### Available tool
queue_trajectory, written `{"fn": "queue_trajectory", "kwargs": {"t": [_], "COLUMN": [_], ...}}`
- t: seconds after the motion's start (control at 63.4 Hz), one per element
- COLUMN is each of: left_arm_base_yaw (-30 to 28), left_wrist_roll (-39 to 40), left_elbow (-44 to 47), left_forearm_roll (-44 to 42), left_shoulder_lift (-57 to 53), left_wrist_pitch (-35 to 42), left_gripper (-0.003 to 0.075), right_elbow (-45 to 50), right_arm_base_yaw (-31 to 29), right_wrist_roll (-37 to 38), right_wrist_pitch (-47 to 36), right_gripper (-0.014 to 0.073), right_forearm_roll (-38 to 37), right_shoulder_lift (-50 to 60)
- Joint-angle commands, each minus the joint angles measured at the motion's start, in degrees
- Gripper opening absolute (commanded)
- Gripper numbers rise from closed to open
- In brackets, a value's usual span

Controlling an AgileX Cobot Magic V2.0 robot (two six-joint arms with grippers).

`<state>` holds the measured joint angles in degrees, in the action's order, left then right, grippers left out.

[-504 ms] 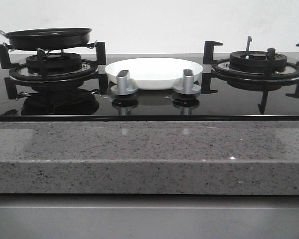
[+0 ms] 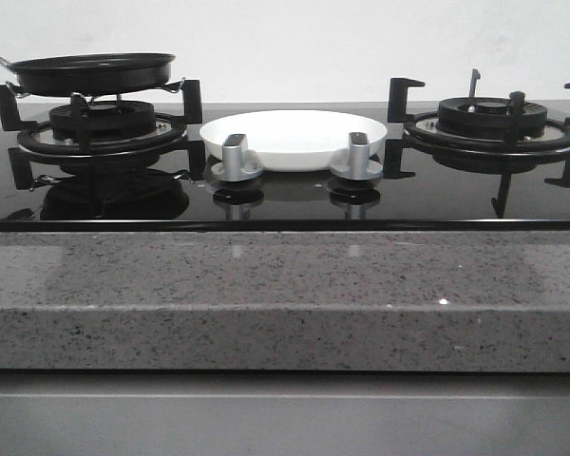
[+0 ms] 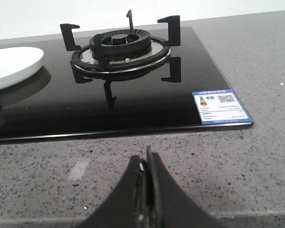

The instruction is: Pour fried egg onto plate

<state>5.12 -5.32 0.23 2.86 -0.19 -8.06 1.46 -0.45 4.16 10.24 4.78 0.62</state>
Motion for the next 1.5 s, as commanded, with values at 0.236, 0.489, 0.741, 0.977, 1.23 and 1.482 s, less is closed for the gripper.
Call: {"fn": "queue_trajectory", "kwargs": {"t": [0.236, 0.489, 0.741, 0.977, 1.23, 1.482], "left_arm_base_yaw": [-0.03, -0.03, -0.03, -0.03, -0.03, -0.03], "left_wrist_roll": [0.48, 0.48, 0.48, 4.81, 4.81, 4.63], "left_elbow": [0.30, 0.30, 0.30, -4.90, -26.37, -39.80], "left_forearm_roll": [0.53, 0.53, 0.53, 3.81, 2.08, 1.86], "left_shoulder_lift": [-0.91, -0.91, -0.91, -0.78, 12.46, 33.28], "left_wrist_pitch": [4.97, 4.97, 8.95, 10.27, -5.22, -4.95], "left_gripper": [-0.0020, -0.0020, -0.0020, -0.0020, -0.0020, -0.0020], "right_elbow": [-0.23, -0.23, -0.23, -3.17, -23.81, -40.71], "right_arm_base_yaw": [0.45, 0.45, 0.45, 0.36, 0.36, 0.42], "right_wrist_roll": [-0.16, -0.16, -0.16, -0.16, -0.16, -0.21], "right_wrist_pitch": [-4.93, -4.93, -5.61, -7.37, 2.51, 12.40], "right_gripper": [-0.0118, -0.0118, -0.0118, -0.0116, -0.0106, -0.0106], "right_forearm_roll": [-0.75, -0.75, -0.75, -0.77, -2.04, -2.76], "right_shoulder_lift": [0.94, 0.94, 0.94, 0.94, -8.70, -31.20]}}
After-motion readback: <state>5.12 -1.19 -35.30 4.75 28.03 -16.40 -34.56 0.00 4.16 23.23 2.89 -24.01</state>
